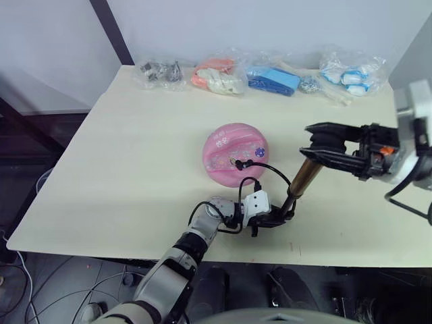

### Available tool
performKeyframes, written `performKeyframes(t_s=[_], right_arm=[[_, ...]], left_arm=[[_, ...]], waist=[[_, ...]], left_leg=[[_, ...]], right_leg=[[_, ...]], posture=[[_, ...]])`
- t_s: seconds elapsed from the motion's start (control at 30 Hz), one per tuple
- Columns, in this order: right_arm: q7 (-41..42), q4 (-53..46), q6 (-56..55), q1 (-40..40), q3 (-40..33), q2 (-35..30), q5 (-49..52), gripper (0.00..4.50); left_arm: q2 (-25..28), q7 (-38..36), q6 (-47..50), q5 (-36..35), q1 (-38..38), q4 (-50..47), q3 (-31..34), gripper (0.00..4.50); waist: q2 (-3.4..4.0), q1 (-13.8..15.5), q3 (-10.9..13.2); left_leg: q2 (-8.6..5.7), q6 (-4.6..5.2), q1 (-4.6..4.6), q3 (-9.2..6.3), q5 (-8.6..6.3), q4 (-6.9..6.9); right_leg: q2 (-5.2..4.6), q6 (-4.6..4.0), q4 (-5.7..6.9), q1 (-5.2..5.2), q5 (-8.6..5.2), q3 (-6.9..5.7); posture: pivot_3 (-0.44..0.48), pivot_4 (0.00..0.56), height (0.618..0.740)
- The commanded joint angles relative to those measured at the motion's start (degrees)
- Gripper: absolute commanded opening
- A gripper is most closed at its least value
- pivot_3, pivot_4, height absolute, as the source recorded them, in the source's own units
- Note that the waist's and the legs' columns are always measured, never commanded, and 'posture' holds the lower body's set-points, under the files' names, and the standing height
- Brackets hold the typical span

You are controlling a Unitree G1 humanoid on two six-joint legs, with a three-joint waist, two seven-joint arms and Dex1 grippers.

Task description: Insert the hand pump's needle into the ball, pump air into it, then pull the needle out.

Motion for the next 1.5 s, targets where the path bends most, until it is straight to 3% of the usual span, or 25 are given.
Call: performKeyframes(t_s=[0.03, 0.23, 0.43, 0.73, 0.97, 1.2, 1.5], right_arm=[[-2.8, 1.2, 0.3, -4.8, -4.8, -1.6, 5.5, 1.85], [-4.6, 3.0, 1.9, -8.7, -4.6, -2.8, 8.5, 1.85], [-3.1, -0.3, 1.0, -3.1, -2.4, -0.4, 4.1, 1.85], [1.1, -6.2, -7.3, 12.2, 6.7, 5.9, -11.1, 1.85], [5.0, -3.1, -16.4, 20.7, 16.5, 9.5, -25.5, 1.85], [3.7, 1.6, -21.8, 22.7, 22.0, 17.2, -32.9, 1.85], [5.1, 6.4, -24.9, 24.6, 25.4, 21.1, -38.7, 1.85]], left_arm=[[0.5, -0.9, 0.3, 1.5, 1.2, 2.7, -1.4, 1.01], [0.7, -1.0, 0.1, 1.5, 1.2, 2.9, -1.5, 1.01], [0.8, -0.9, 0.1, 1.6, 1.3, 3.0, -1.6, 1.01], [0.8, -0.8, 0.2, 1.9, 1.3, 2.9, -1.5, 1.01], [1.0, -0.7, 0.3, 2.2, 1.5, 2.3, -1.4, 1.01], [1.1, -0.6, 0.4, 2.2, 1.5, 2.1, -1.2, 1.01], [0.8, -0.2, 0.3, 2.2, 1.3, 2.4, -1.2, 1.01]], waist=[[0.00, 0.0, 0.0], [0.09, 0.0, 0.1], [0.11, 0.0, 0.1], [0.05, -0.2, 0.0], [-0.10, -0.3, -0.1], [-0.16, -0.4, -0.2], [-0.21, -0.4, -0.3]], left_leg=[[0.00, 0.00, 0.00, 0.00, 0.00, 0.00], [0.00, 0.00, -0.20, 0.00, 0.00, 0.02], [0.00, 0.00, -0.42, -0.01, 0.00, 0.08], [0.05, 0.00, 0.11, 0.03, 0.00, 0.01], [0.06, 0.00, 0.16, 0.03, 0.00, 0.00], [0.08, 0.00, 0.24, 0.03, 0.00, -0.01], [0.09, 0.00, 0.25, 0.03, 0.00, -0.01]], right_leg=[[0.00, 0.00, 0.00, -0.01, 0.00, 0.00], [-0.01, -0.02, 0.01, -0.19, 0.01, 0.00], [-0.01, -0.02, 0.05, -0.40, 0.01, -0.02], [0.07, 0.04, 0.10, 0.02, -0.03, 0.03], [0.10, 0.20, 0.09, 0.05, -0.12, 0.05], [0.13, 0.21, 0.10, 0.08, -0.13, 0.08], [0.14, 0.20, 0.11, 0.08, -0.12, 0.09]], posture=[[0.000, 0.150, 0.736], [0.000, 0.150, 0.736], [0.000, 0.150, 0.736], [0.000, 0.150, 0.736], [0.000, 0.150, 0.736], [0.000, 0.150, 0.736], [0.000, 0.150, 0.736]])
